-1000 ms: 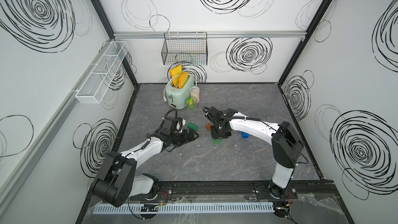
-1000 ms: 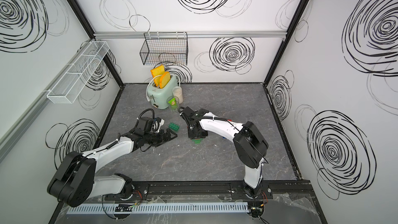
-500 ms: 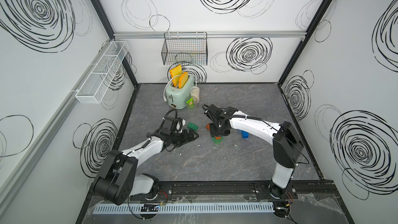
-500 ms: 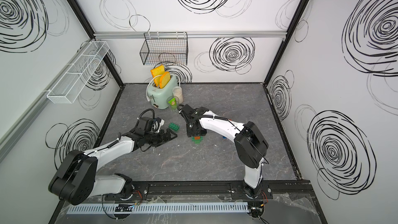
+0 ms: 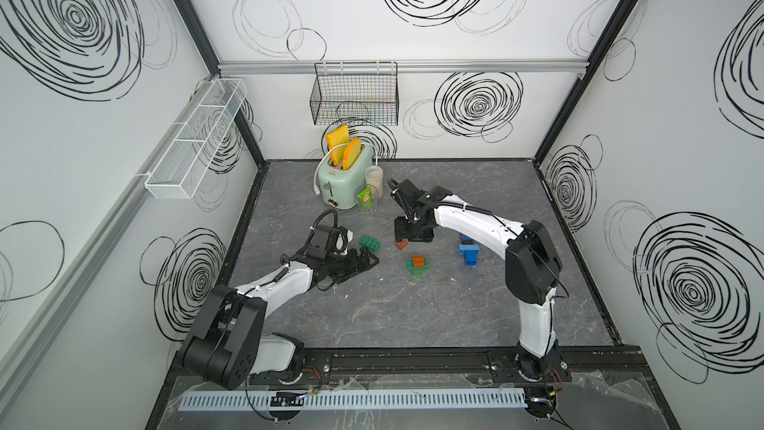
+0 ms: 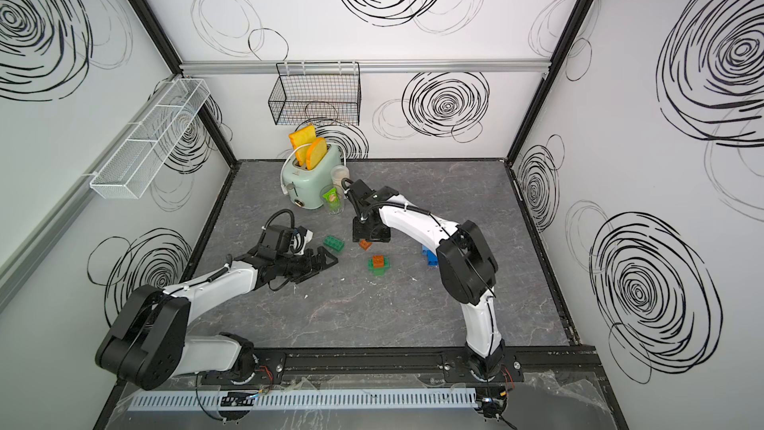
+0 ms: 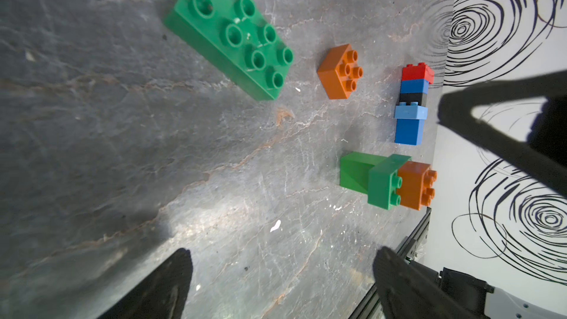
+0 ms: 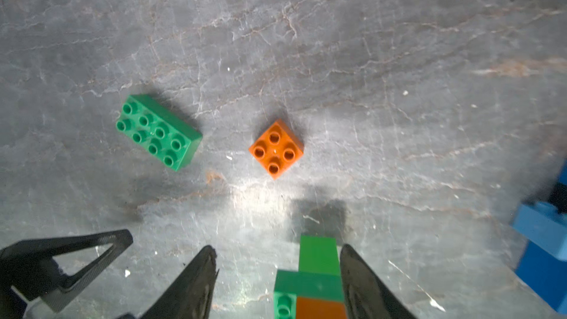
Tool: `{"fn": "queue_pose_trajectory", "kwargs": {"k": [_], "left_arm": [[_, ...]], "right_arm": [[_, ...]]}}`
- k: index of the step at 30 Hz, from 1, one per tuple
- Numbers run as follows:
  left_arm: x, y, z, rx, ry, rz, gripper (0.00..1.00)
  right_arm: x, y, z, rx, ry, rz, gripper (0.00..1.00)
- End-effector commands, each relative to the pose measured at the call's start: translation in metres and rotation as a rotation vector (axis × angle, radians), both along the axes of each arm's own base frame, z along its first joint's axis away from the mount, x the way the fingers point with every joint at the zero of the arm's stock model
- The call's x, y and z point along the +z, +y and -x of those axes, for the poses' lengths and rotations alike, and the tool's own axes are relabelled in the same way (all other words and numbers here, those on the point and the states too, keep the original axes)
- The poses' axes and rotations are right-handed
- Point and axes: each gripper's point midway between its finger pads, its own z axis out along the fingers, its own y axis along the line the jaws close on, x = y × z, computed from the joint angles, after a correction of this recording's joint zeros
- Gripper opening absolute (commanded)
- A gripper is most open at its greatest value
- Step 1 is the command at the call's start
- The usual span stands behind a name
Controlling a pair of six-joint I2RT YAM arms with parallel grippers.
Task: Assemble the letter f with lego
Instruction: Pick up the lego brick from the center of the board.
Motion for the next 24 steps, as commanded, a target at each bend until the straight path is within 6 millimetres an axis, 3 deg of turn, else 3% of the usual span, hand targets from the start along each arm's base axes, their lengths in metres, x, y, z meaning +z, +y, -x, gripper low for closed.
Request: {"fn": "queue_pose_trajectory", "kwargs": {"k": [1, 17, 24], "left_arm": [[-0.001, 0.004, -0.005, 0.017, -0.009, 0.007, 0.96], [-0.001, 0.013, -0.011, 0.054, -0.008, 0.005, 0.96], [-0.002, 0.017, -0.012, 0.068, -0.006, 0.005, 0.96]], "right_arm": [[-0.012, 0.008, 0.002, 0.005, 0.077, -0.034, 0.66], [-0.043, 0.030, 0.003, 0.018, 0.192, -0.139, 0.68], [-0.051, 0.027, -0.010, 0.005, 0.177, -0.119, 0.68]]}}
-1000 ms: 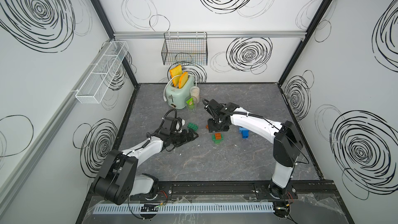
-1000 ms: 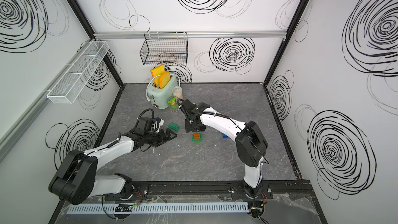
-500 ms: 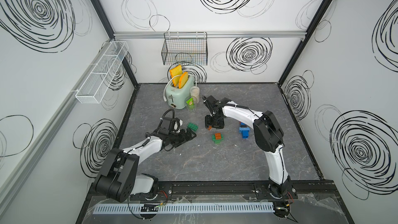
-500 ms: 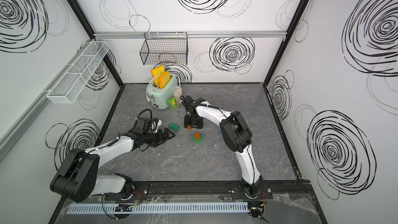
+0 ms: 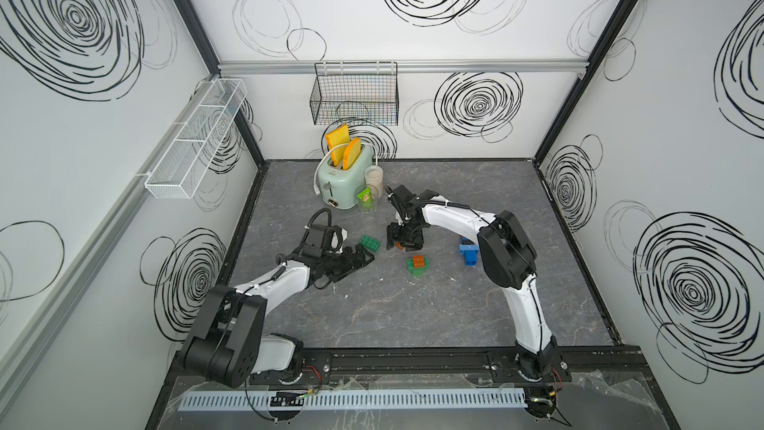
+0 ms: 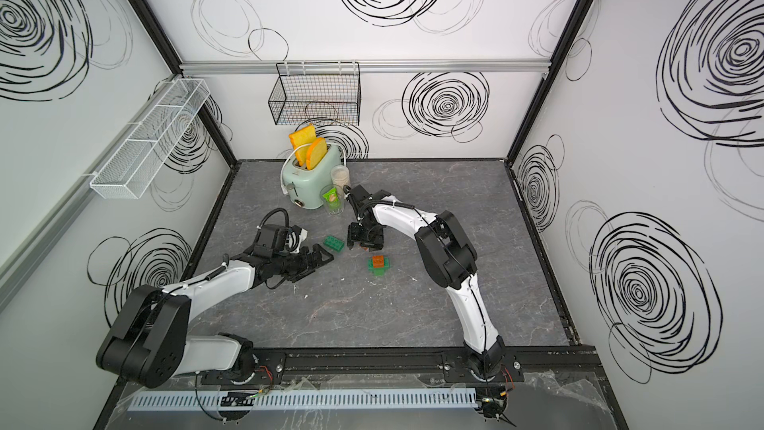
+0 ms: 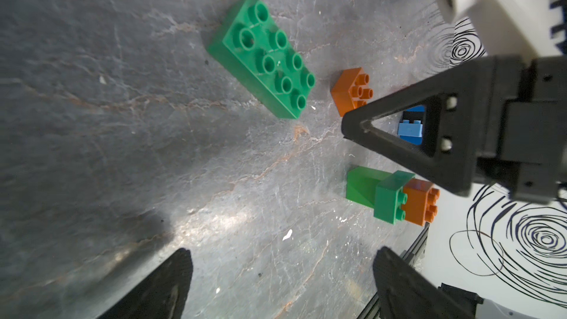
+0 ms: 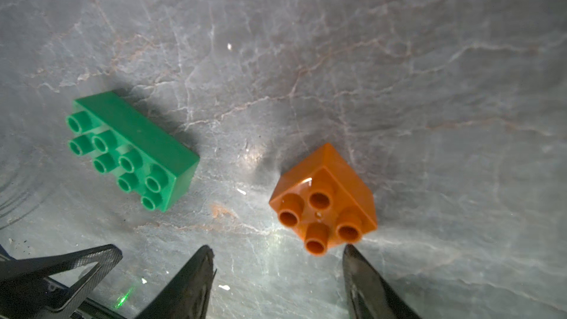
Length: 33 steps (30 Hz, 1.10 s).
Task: Assemble the letter f with lego
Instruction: Pick up the lego brick from the center of the board.
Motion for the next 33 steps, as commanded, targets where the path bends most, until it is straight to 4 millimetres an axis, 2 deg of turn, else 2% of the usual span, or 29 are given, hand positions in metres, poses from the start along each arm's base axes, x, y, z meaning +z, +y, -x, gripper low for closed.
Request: {"fn": "queue_pose_trajectory", "kwargs": {"k": [1, 6, 12, 24, 29, 33], "left_arm": [[-0.001, 0.003, -0.004, 0.014, -0.011, 0.006, 0.96], [-0.002, 0.004, -0.005, 0.020, -0.008, 0.006, 0.96], [-0.003, 0.005, -0.004, 0.022, -0.004, 0.006, 0.96], [-0.005, 0.003, 0.000, 0.017, 0.007, 0.013, 0.95], [-0.006, 0.002, 0.000, 0.014, 0.011, 0.011, 0.95], [-0.008, -0.001, 0.000, 0.002, 0.014, 0.004, 0.94]], "right_arm": [[0.002, -0.001, -0.015, -0.014, -0.027, 0.006, 0.69], [-0.006, -0.005, -0.032, -0.005, -0.057, 0.053, 0.70], [-0.013, 0.002, -0.030, 0.005, -0.050, 0.043, 0.68], [-0.023, -0.008, -0.025, 0.026, -0.099, 0.168, 0.49], [-0.018, -0.006, -0.029, 0.034, -0.140, 0.190, 0.43], [-0.002, -0.003, -0.038, 0.052, -0.195, 0.199, 0.37]]}}
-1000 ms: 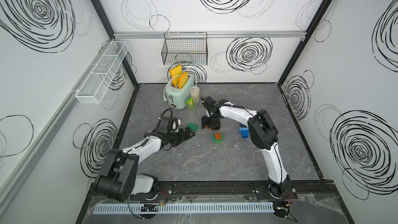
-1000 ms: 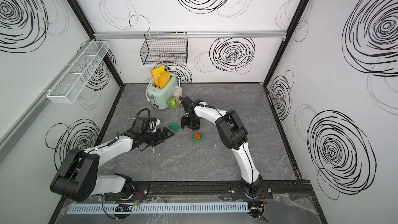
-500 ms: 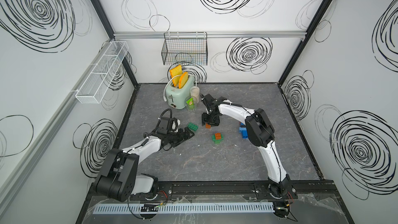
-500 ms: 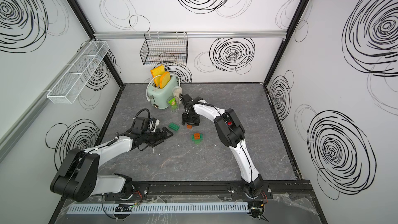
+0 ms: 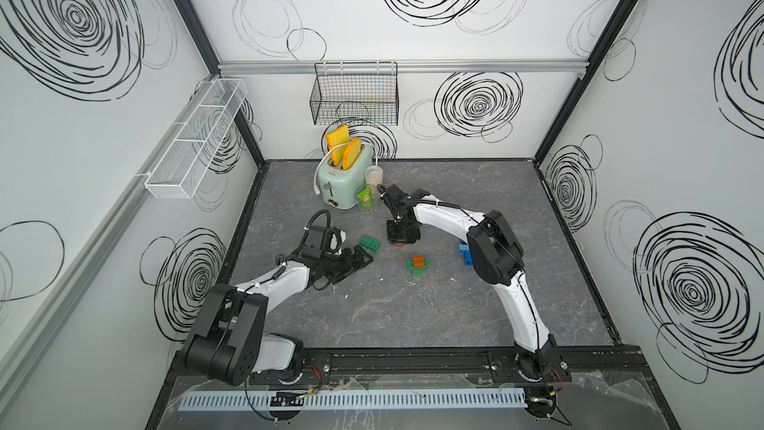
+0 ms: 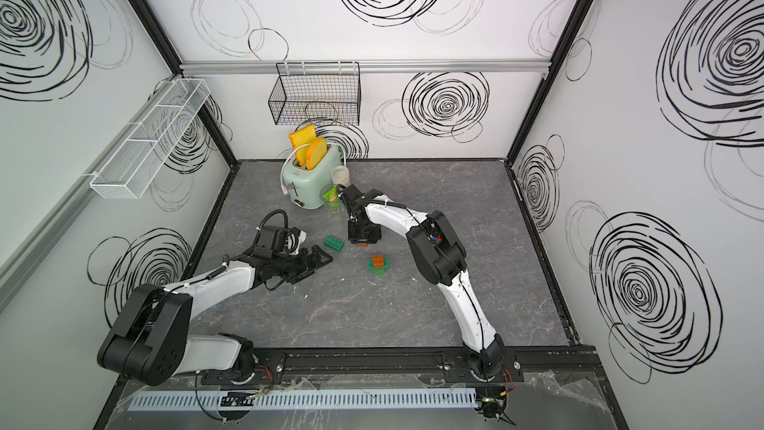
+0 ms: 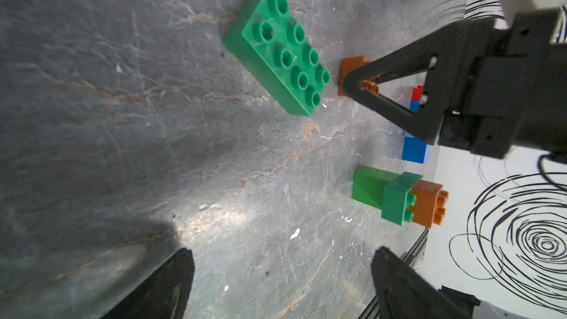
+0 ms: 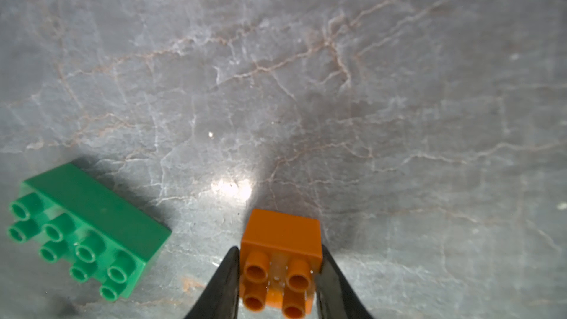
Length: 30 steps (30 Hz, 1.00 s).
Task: Assemble the letter f with lego
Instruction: Pick up the lego brick from the center of the board, then assemble the lego brick with the lego brick.
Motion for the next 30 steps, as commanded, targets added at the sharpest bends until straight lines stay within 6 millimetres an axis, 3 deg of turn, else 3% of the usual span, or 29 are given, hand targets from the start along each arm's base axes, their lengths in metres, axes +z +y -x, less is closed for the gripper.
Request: {"fn": "queue_pose_trajectory", "kwargs": {"k": [1, 5, 8, 14, 19, 25, 30], "left_arm": [[0.000, -0.005, -0.003, -0.015, -0.014, 0.001, 0.94], [0.000, -0.012, -0.001, -0.044, -0.018, 0.002, 0.94], [0.006, -0.024, 0.000, -0.077, -0.025, 0.027, 0.93], [0.037, -0.072, -0.001, -0.169, -0.098, 0.180, 0.90], [0.039, -0.108, 0.009, -0.267, -0.108, 0.260, 0.80], [0.032, -0.115, 0.014, -0.280, -0.100, 0.273, 0.77], [0.032, -0.120, 0.013, -0.296, -0.097, 0.273, 0.76]], "right_arm": [[0.014, 0.000, -0.009, 0.022, -0.060, 0.048, 0.37], [0.045, 0.003, -0.017, 0.044, -0.119, 0.041, 0.36], [0.081, 0.001, -0.019, 0.052, -0.172, 0.026, 0.35], [0.131, -0.017, 0.008, 0.063, -0.198, -0.005, 0.36], [0.136, -0.043, 0.046, 0.040, -0.178, -0.023, 0.33], [0.124, -0.063, 0.078, 0.013, -0.166, -0.046, 0.33], [0.118, -0.067, 0.090, -0.014, -0.179, -0.089, 0.33]]}}
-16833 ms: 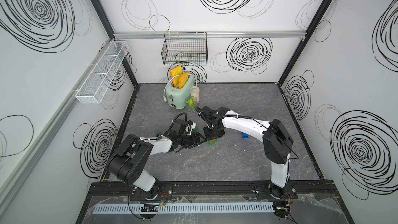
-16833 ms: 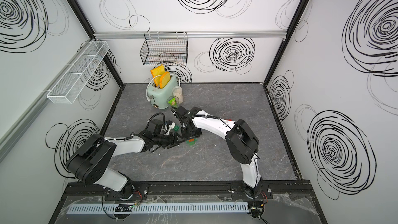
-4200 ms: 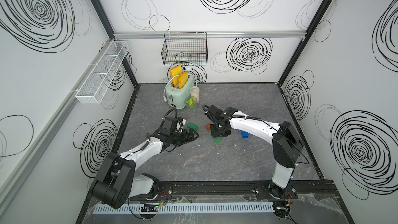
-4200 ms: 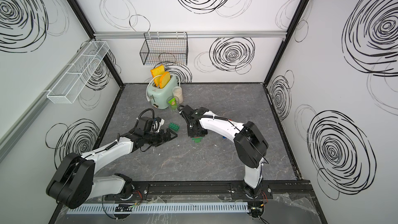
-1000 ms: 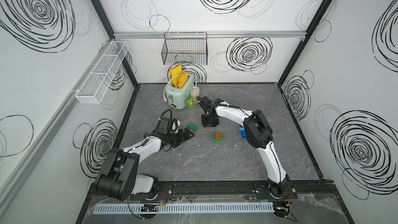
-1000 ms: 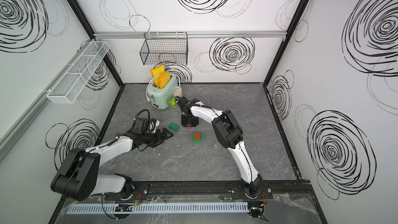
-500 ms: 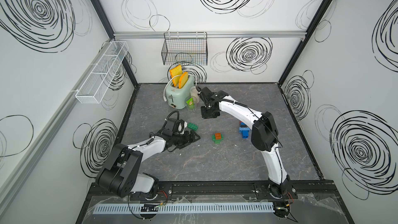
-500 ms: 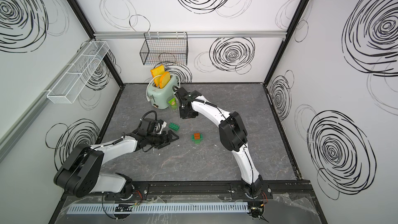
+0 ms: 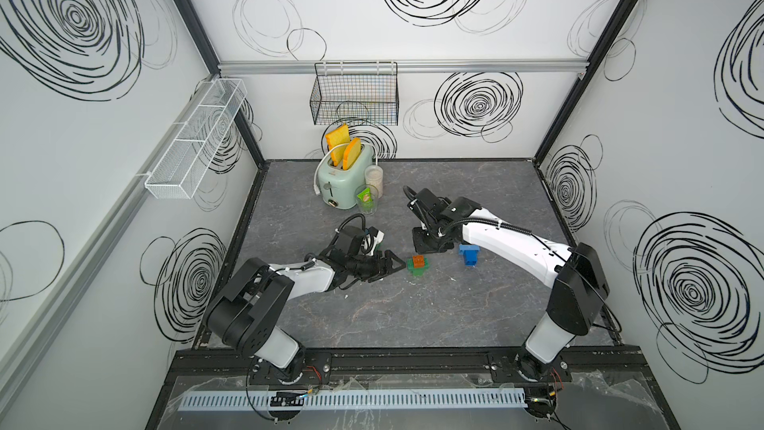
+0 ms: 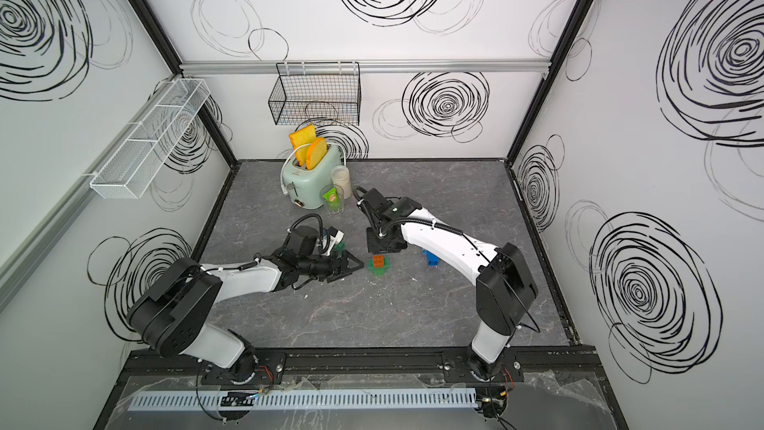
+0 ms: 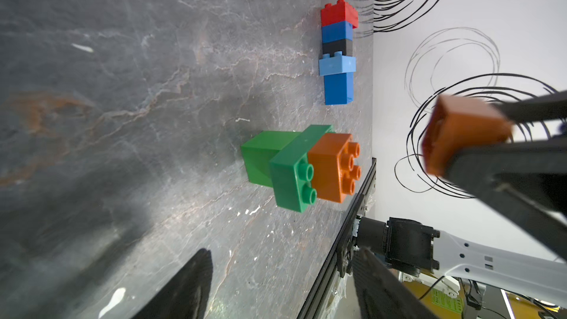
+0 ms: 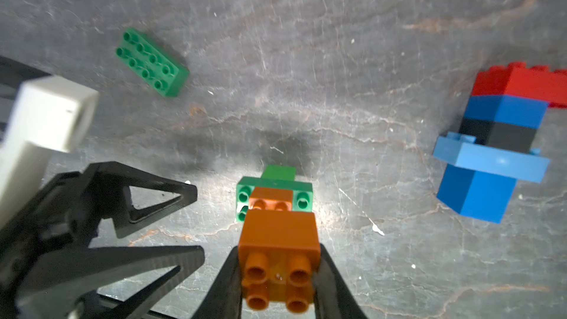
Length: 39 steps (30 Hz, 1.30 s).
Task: Assemble the letter f with lego
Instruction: Assemble the lego brick with the lego brick.
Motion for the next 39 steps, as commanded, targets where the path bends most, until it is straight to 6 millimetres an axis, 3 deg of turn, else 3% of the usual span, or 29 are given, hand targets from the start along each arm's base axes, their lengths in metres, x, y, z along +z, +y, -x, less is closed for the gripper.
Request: {"fn": "queue_pose_trajectory", "kwargs": {"k": [1, 12, 25, 39], "left_arm": [[0.011, -0.010, -0.006, -0.023, -0.038, 0.041, 0.76], [-0.003, -0.014, -0.010, -0.028, -0.004, 0.037, 0.75], [0.002, -0.016, -0.015, -0.019, -0.011, 0.071, 0.74], [-0.007, -0.019, -0.018, -0.011, 0.019, 0.077, 0.73]], "right_arm": [[0.011, 0.007, 0.000, -0.038, -0.036, -0.080, 0.33], [-0.007, 0.021, 0.008, -0.012, 0.007, -0.093, 0.35], [-0.014, 0.012, 0.007, 0.010, 0.016, -0.004, 0.37], [-0.027, 0.010, 0.008, 0.032, 0.040, 0.028, 0.40]]}}
